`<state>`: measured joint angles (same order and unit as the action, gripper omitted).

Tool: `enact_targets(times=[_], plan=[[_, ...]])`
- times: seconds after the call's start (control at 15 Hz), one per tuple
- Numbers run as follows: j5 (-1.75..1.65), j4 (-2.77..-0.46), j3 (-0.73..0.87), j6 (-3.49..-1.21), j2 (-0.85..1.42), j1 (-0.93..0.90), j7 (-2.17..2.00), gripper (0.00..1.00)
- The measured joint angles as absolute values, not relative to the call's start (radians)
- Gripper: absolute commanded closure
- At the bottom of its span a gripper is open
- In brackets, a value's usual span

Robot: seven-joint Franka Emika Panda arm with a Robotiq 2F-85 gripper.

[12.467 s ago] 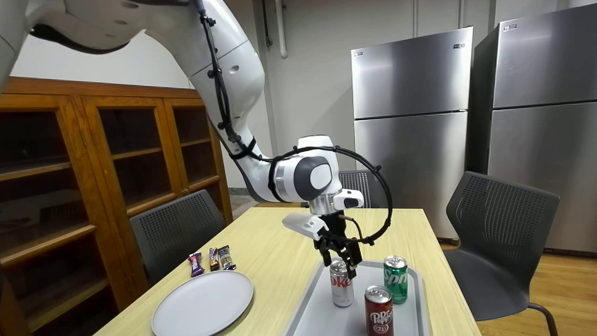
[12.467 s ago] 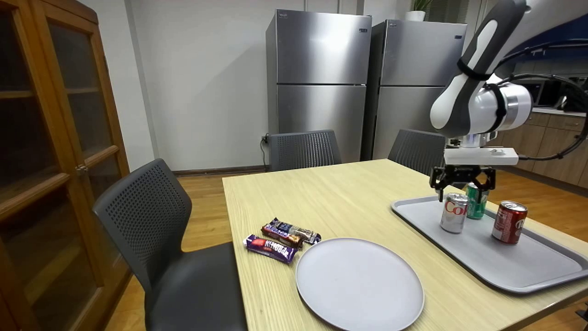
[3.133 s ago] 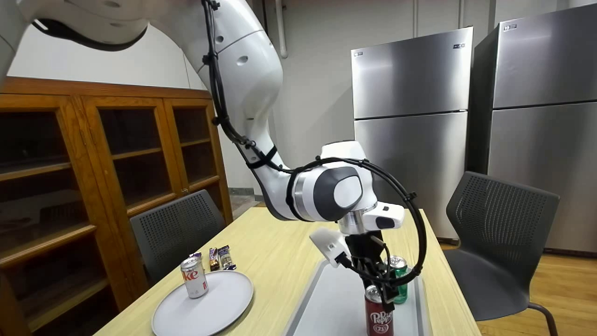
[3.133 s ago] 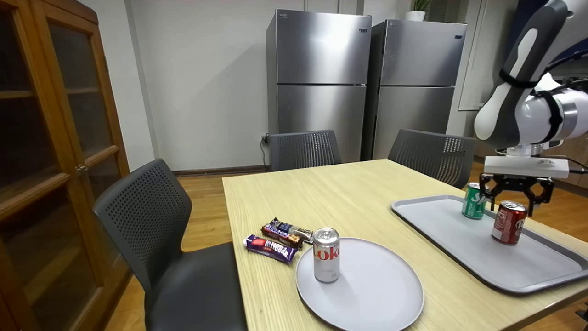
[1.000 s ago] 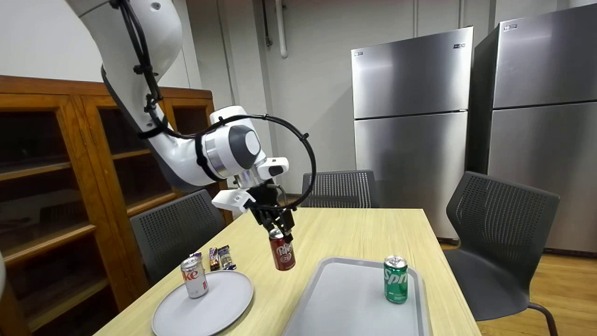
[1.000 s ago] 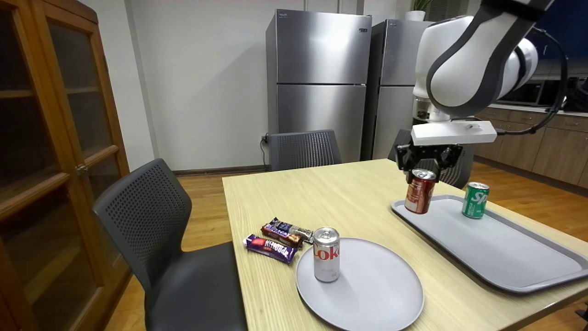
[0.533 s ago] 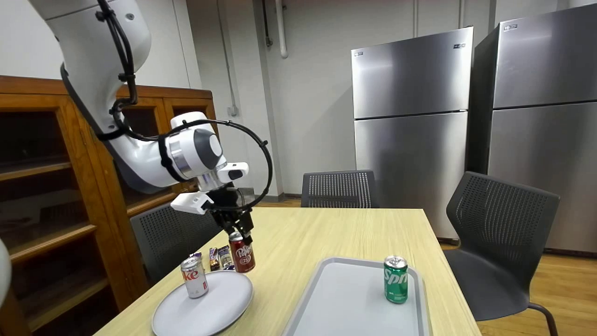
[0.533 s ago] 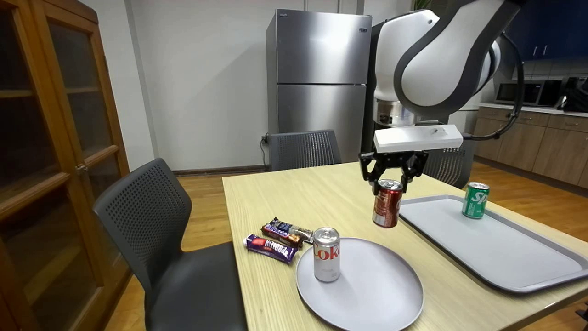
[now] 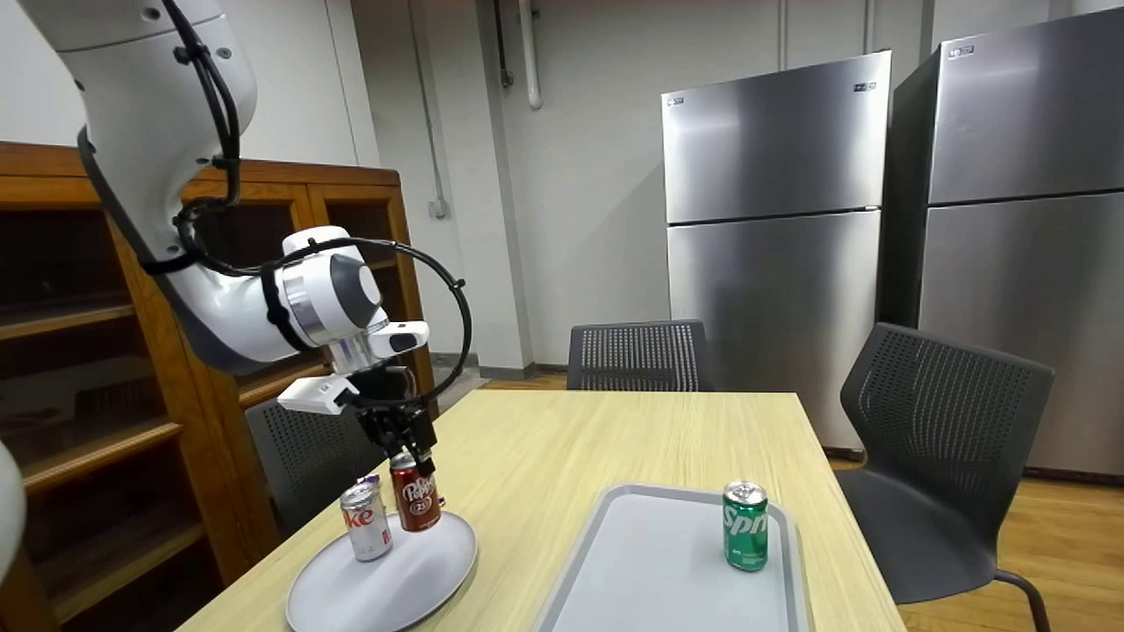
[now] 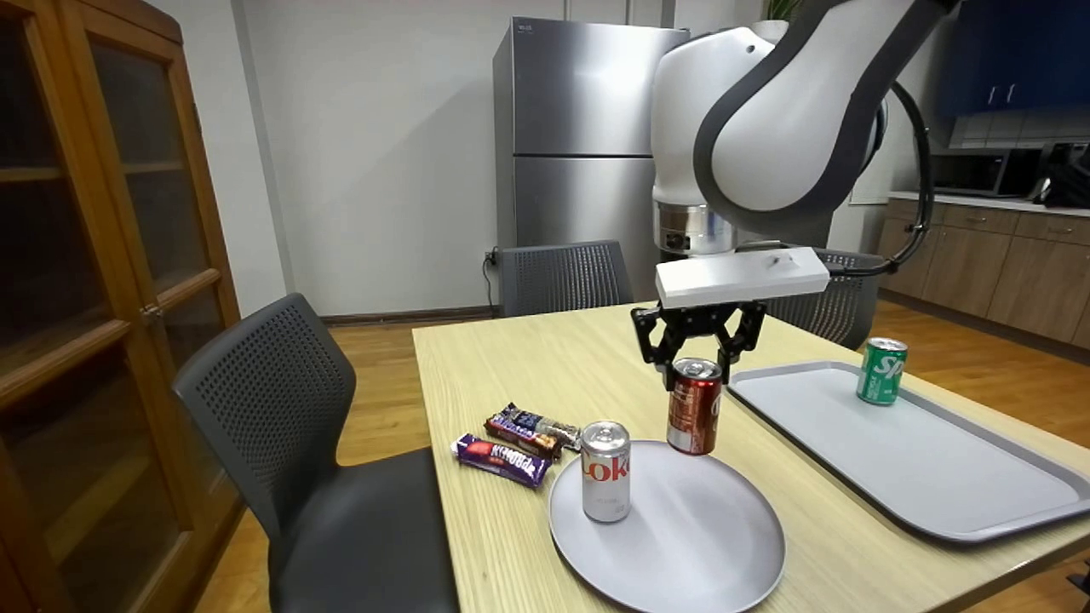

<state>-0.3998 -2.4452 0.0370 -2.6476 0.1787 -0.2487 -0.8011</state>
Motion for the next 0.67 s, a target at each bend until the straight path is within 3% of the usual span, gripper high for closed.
enact_targets(times=[0.67], plan=[[-0.394, -2.363, 0.034, -2.648, 0.307, -0.255, -0.826, 0.61]])
